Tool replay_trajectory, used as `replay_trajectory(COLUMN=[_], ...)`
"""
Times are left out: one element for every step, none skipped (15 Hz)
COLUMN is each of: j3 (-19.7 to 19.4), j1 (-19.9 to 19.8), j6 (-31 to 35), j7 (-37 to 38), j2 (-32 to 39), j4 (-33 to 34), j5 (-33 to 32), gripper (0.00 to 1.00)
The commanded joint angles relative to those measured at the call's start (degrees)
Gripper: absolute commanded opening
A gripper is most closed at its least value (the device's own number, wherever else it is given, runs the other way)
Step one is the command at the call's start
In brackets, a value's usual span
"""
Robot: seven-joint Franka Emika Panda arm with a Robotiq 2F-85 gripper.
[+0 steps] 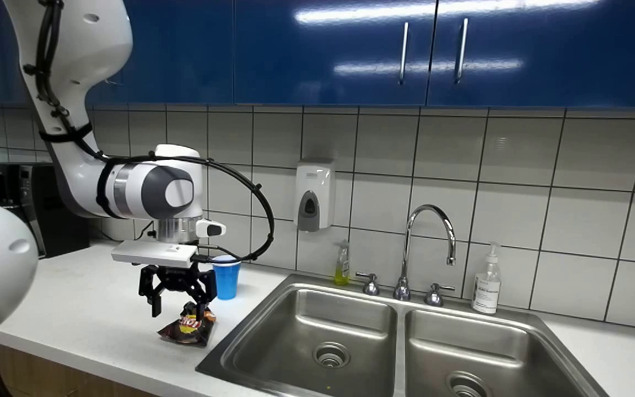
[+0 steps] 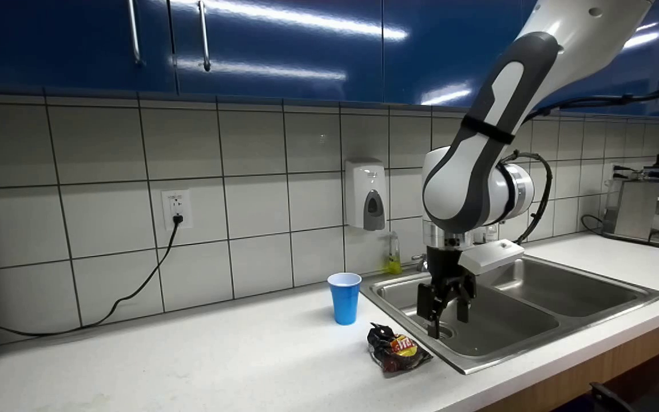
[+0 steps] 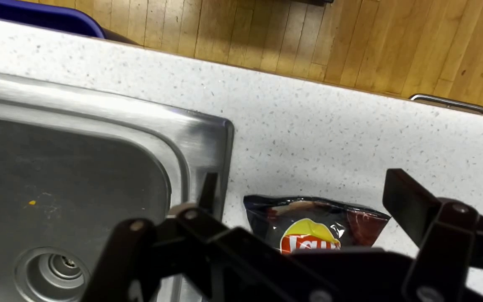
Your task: Remove the chip packet from the sink
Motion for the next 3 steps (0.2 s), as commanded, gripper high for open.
replay_trajectory(j3=[0.17, 0.17, 0.17], j1=[-0.15, -0.15, -0.15], j6=[-0.12, -0.13, -0.13], j7=[0.00, 0.00, 0.01], j2=[-0.04, -0.04, -0.04], j4=[0.04, 0.04, 0.04], j5=[0.04, 0.04, 0.04], gripper=[1.00, 1.00, 1.00])
